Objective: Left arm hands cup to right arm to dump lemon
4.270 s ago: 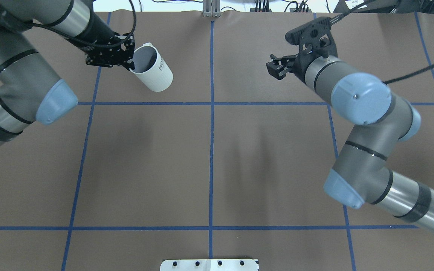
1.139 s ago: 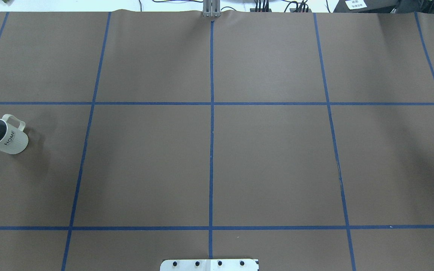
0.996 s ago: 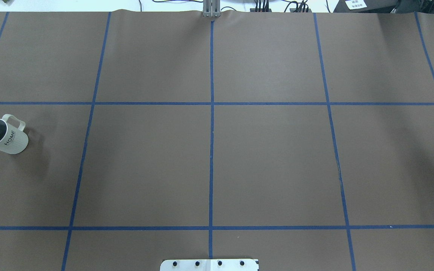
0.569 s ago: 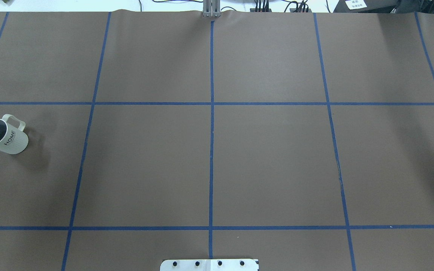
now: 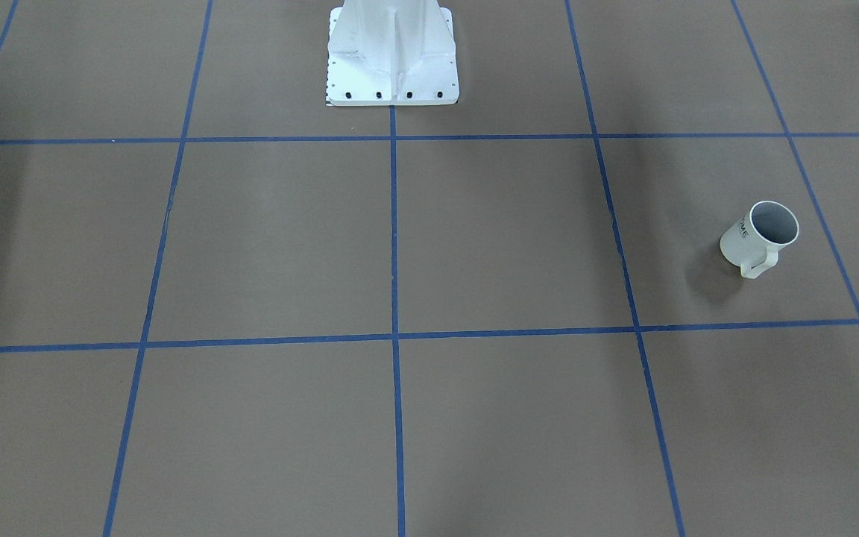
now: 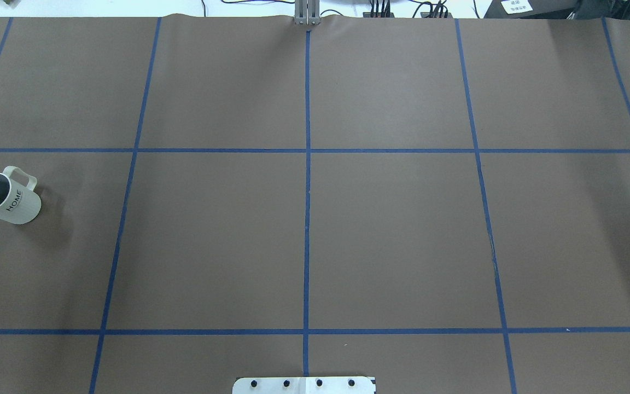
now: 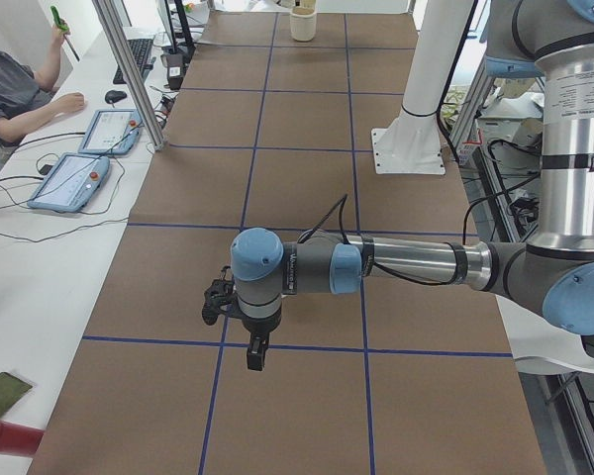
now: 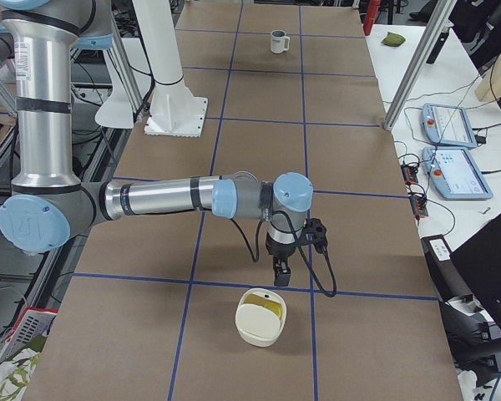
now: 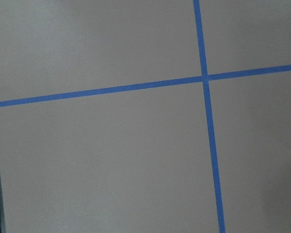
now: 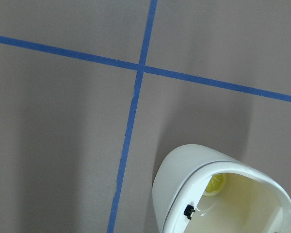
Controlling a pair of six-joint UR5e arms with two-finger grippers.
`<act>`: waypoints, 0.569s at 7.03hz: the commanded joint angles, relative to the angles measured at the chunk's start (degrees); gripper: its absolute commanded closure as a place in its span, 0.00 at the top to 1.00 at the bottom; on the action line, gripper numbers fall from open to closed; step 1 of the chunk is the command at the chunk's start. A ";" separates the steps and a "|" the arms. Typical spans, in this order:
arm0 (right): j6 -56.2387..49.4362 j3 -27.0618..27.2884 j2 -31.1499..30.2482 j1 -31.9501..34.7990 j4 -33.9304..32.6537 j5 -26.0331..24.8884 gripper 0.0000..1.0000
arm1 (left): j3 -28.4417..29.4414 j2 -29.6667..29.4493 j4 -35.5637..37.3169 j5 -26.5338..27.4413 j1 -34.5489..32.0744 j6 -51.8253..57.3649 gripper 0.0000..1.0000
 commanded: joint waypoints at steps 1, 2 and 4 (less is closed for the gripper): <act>0.15 -0.38 -0.71 0.01 0.81 -0.05 1.00 | 0.28 0.27 0.17 -3.72 -0.05 0.00 1.00; 0.15 -0.30 -0.71 0.01 0.81 -0.05 1.00 | -0.24 1.58 -0.53 -3.82 -0.05 0.00 1.00; 0.15 -0.38 -0.71 0.01 0.90 -0.14 1.00 | -1.47 1.76 -0.53 -3.65 -0.05 0.34 1.00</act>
